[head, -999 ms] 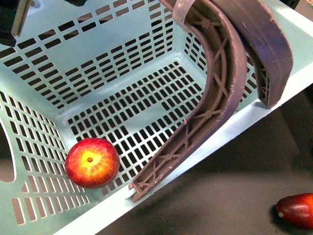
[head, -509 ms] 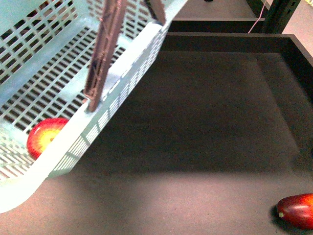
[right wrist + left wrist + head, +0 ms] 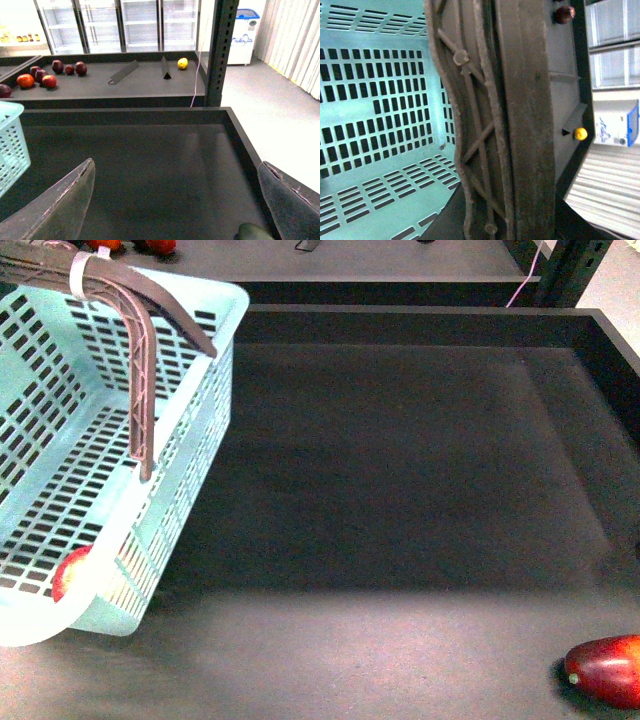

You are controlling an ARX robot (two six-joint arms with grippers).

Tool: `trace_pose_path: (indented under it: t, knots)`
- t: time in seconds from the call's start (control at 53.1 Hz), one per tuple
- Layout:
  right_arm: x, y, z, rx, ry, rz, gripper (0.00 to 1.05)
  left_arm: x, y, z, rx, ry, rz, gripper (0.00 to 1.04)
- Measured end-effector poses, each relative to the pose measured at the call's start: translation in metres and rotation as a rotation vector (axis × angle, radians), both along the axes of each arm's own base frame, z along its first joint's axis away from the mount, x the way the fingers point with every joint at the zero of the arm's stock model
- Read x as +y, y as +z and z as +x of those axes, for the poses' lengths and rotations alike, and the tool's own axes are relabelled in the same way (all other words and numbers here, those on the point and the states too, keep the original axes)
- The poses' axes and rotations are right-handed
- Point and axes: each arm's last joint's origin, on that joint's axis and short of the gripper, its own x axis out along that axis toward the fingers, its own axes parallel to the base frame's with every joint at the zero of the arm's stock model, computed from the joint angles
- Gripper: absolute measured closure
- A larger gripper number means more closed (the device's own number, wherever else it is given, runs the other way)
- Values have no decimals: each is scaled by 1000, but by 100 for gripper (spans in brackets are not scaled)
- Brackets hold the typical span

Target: Pick apple with right arm and hold basket with left

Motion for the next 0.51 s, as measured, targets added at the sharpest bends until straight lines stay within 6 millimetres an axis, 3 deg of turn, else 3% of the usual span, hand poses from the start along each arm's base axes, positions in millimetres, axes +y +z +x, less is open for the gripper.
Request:
trace_pose_path:
  t: [0.245, 0.509]
  knots:
    - [0, 0, 0, 0, 1, 0, 9, 11, -13, -2, 35, 143, -28, 88]
    - [0, 0, 0, 0, 0, 0, 9, 21, -41, -22, 149, 234, -60, 88]
